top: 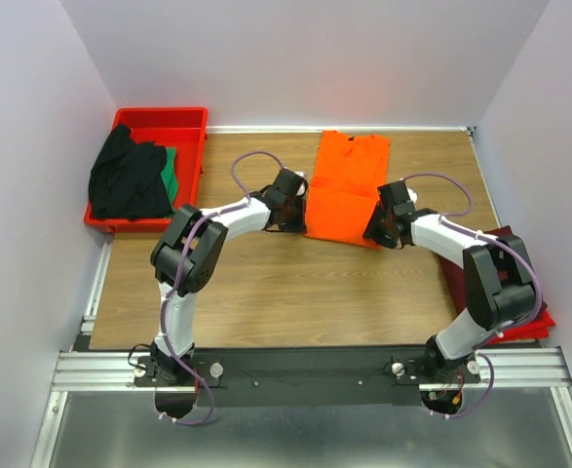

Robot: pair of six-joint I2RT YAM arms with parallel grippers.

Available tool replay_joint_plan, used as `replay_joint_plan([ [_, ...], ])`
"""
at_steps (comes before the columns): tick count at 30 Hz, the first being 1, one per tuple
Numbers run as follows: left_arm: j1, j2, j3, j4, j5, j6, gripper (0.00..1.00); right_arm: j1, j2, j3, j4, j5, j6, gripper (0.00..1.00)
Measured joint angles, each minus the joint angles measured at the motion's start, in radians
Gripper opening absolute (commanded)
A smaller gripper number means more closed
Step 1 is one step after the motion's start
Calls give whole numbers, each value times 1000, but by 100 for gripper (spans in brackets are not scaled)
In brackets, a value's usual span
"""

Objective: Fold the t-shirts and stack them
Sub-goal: Fold the tshirt

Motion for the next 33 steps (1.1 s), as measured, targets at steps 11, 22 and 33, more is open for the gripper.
replay_joint_plan([
  [11, -9, -57, -22, -35, -14, 13, 12, 0, -60, -37, -1, -4, 3, 52],
  [22, -8, -18, 266, -61, -29, 67, 36, -1, -36, 132, -15, 68, -20, 76],
  [33, -7, 253, 389, -56, -37, 64, 29, -13, 297, 360, -2, 161, -65, 76],
])
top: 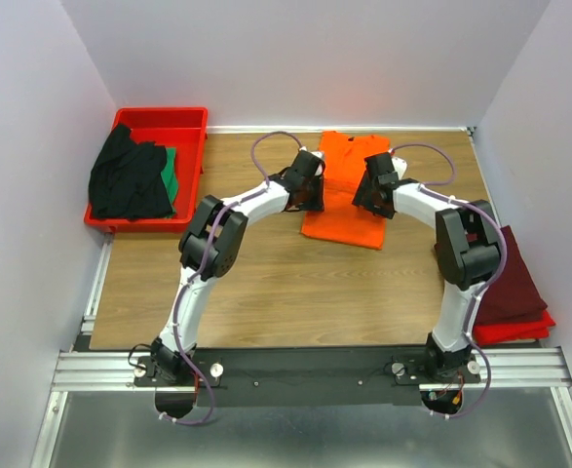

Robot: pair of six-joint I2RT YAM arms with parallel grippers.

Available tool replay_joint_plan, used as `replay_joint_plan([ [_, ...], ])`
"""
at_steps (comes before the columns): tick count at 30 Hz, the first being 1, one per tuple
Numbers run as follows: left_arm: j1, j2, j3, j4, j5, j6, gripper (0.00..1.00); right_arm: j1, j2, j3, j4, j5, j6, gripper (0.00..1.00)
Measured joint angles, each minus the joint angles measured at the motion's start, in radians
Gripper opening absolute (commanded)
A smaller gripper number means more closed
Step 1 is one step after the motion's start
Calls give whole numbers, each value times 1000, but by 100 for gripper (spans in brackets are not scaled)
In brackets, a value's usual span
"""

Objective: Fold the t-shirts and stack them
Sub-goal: Fold the tshirt

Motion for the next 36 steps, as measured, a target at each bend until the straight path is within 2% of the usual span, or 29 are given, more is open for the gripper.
replay_joint_plan([
  [4, -6, -32, -68, 39, -32, -34, 24, 0, 33, 11, 5, 6, -23, 76],
  [11, -19, -180, -312, 112, -47, -108, 23, 32, 37, 6, 17, 6, -41, 76],
  [18, -26, -357, -554, 133, -73, -140, 23, 144, -1, -53, 43, -3, -40, 76],
  [24, -22, -505, -745, 148, -79, -156, 23, 233, -96, -169, 50, -64, 11, 76],
  [31, -22, -560, -812, 157, -78, -167, 24, 254, -164, -232, 34, -108, 61, 77],
  [36, -16, -560, -800, 143, -76, -158, 30, 254, -213, -232, -8, -113, 66, 78],
])
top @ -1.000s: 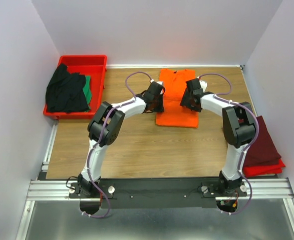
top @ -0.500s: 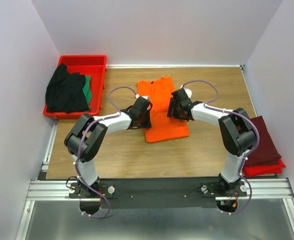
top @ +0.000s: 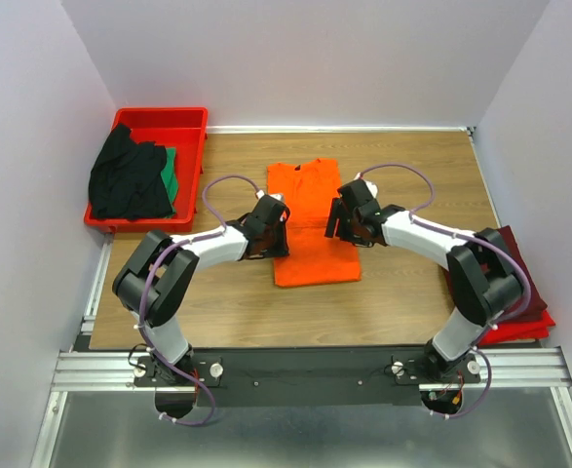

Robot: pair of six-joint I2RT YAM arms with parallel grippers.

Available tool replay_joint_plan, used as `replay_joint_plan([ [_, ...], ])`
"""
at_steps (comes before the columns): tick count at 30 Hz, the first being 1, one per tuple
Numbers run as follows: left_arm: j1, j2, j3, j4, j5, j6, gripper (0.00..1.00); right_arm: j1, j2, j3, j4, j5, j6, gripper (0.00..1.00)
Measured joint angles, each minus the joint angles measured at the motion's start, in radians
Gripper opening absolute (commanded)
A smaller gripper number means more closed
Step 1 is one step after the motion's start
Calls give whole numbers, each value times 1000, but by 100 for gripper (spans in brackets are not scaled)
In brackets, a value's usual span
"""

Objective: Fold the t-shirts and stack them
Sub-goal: Fold the tshirt

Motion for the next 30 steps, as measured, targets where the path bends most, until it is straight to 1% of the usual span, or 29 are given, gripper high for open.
replay_joint_plan([
  [2, 3, -1, 4, -6, 5, 6, 34, -7, -46, 0, -16, -1, -1, 78],
  [4, 10, -16, 10, -24, 8, 20, 36, -19, -82, -6, -23, -2, -1, 77],
  [8, 17, -87, 12, -57, 8, 44, 37, -69, -187, -57, -42, -14, -3, 76],
  [11, 22, -163, -8, -67, 12, 48, 38, -93, -235, -112, -57, -35, -5, 73],
  [14, 22, -235, -68, -77, 27, 44, 38, -94, -253, -172, -72, -78, -4, 70],
  [15, 22, -256, -98, -81, 36, 40, 38, -94, -254, -189, -75, -90, -4, 67],
  [16, 22, -271, -126, -89, 44, 35, 39, -95, -254, -211, -79, -109, -3, 66],
  [18, 22, -290, -175, -98, 60, 23, 41, -94, -254, -243, -90, -143, -1, 66],
  [22, 22, -327, -258, -111, 97, 1, 43, -95, -255, -281, -107, -192, 3, 66],
  [25, 22, -350, -292, -107, 124, -14, 42, -95, -255, -296, -109, -211, 6, 65],
  [26, 22, -354, -301, -98, 138, -19, 42, -95, -255, -299, -109, -215, 6, 63],
  [30, 22, -356, -327, -60, 174, -42, 42, -95, -254, -300, -109, -222, 8, 62],
])
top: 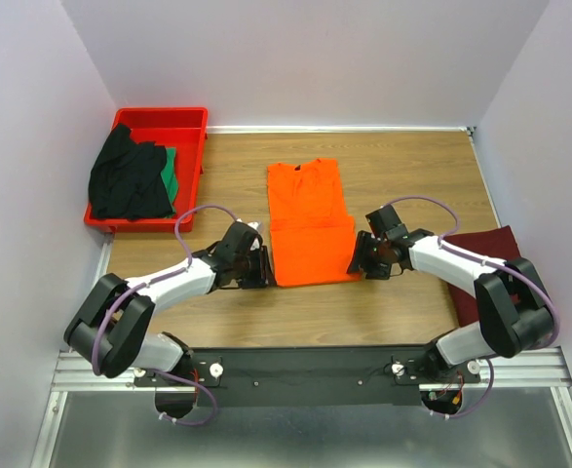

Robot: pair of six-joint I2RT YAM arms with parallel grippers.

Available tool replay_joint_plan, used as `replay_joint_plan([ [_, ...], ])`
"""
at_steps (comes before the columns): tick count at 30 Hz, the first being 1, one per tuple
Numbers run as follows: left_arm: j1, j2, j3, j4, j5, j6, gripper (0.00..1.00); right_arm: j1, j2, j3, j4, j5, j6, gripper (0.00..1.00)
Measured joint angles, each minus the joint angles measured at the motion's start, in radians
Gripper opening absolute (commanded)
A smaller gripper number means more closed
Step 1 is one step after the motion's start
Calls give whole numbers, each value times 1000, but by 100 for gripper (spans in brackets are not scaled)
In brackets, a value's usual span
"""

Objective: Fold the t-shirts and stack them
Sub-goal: Fold the tshirt

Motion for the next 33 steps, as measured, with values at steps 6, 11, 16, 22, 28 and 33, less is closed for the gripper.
replay_joint_plan([
  [6, 0, -1, -39, 53, 42, -22, 43, 0, 0, -3, 1, -2, 2, 60],
  [11, 0, -1, -61, 100, 68, -40, 43, 0, 0, -5, 3, -2, 3, 59],
  [16, 0, -1, -69, 126, 72, -51, 43, 0, -5, -10, 6, -2, 7, 59],
  [22, 0, 13, -72, 160, 71, -68, 42, 0, -10, -17, 13, -3, 10, 56],
  [28, 0, 35, -82, 195, 75, -84, 41, 0, -12, -25, 18, -13, 19, 53],
  [33, 0, 50, -83, 225, 78, -95, 40, 0, -11, -27, 24, -23, 25, 49],
])
